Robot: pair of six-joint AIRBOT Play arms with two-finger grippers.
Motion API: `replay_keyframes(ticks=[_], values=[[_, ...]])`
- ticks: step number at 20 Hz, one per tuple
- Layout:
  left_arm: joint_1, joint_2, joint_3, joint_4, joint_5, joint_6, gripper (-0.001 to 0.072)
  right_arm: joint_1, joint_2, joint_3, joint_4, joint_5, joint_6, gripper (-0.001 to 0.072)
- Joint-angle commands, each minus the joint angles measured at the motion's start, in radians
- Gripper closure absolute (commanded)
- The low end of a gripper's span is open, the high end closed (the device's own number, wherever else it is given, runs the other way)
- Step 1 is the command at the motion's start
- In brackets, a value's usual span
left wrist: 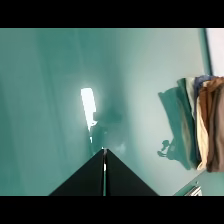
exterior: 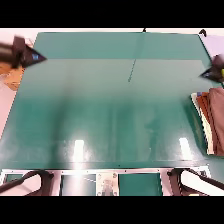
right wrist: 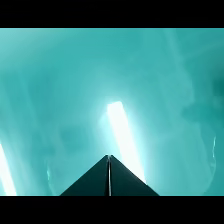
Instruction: Fold the shirts.
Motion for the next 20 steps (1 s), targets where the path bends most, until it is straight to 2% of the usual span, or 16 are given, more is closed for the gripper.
replay_keyframes(ticks=[1, 4, 6, 20], values=[[-0.001, 0.299, -0.43, 0.046, 0.098, 0.06, 0.0685, 0.256, 0.125, -0.324, -0.02, -0.148, -0.028, 0.0695], [0.0, 0.434, -0.666, 0.046, 0.095, 0.069, 0.0685, 0.355, 0.257, -0.588, -0.017, -0.252, -0.015, 0.0695], [-0.001, 0.475, -0.742, 0.045, 0.092, 0.068, 0.0685, 0.371, 0.306, -0.67, 0.001, -0.284, -0.014, 0.0694], [0.0, 0.484, -0.762, 0.038, 0.068, 0.067, 0.0684, 0.371, 0.318, -0.679, 0.033, -0.27, -0.014, 0.0692]])
